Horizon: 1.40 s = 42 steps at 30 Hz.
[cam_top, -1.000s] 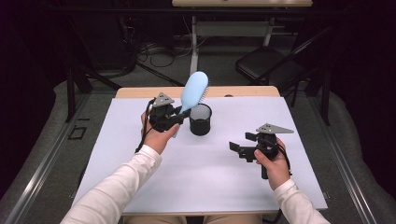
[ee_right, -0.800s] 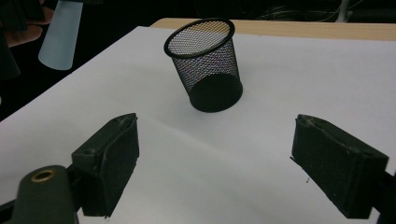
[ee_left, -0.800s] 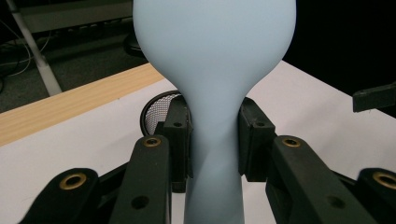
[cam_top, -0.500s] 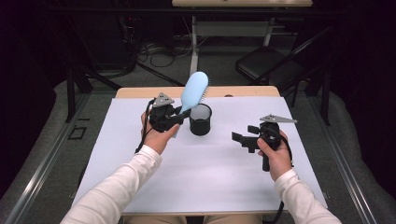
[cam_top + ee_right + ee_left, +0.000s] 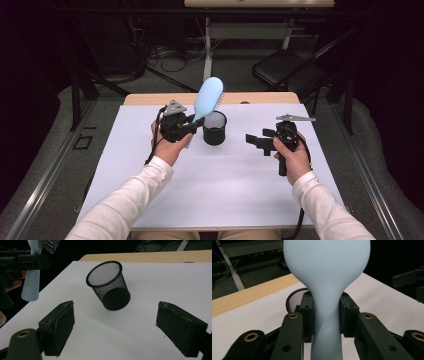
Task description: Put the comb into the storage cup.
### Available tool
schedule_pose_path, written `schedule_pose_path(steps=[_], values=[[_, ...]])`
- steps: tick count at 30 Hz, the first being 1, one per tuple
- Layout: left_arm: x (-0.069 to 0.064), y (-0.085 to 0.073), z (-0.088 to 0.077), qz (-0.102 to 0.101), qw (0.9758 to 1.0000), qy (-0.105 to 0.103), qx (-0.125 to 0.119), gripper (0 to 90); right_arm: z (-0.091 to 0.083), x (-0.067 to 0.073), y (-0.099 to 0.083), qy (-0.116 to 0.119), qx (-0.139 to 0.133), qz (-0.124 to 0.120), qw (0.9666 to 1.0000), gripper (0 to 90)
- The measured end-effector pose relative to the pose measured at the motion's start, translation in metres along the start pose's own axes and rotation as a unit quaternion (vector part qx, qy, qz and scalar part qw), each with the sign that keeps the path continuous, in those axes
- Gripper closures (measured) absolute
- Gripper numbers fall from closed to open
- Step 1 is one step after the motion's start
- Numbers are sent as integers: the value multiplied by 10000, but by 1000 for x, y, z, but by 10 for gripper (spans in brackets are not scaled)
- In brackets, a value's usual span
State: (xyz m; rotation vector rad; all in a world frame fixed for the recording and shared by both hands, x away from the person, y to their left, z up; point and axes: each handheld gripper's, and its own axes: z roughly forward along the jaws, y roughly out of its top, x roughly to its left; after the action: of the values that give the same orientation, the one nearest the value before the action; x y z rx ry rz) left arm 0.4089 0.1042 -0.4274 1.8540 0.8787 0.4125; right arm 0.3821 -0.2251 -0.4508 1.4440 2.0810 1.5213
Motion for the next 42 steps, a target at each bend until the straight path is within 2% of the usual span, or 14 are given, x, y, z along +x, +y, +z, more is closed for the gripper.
schedule_pose_path(steps=[4, 8, 13, 27, 42], values=[[0, 0, 0, -6, 10000, 4, -1, 694, 4, 2, 6, 55, 35, 64, 10000, 146], [0, 0, 1, -11, 10000, 8, -6, 694, 7, 4, 11, 13, 104, 30, 9999, 147], [1, -1, 2, -14, 10000, 21, 10, 694, 12, 5, 19, -73, 101, 180, 9998, 148], [6, -2, 6, -79, 9999, 130, 21, 694, 27, 12, 41, -72, 145, 266, 9995, 147], [12, -2, 7, -140, 9997, 205, -15, 694, 49, 23, 62, -97, 235, 209, 9995, 147]])
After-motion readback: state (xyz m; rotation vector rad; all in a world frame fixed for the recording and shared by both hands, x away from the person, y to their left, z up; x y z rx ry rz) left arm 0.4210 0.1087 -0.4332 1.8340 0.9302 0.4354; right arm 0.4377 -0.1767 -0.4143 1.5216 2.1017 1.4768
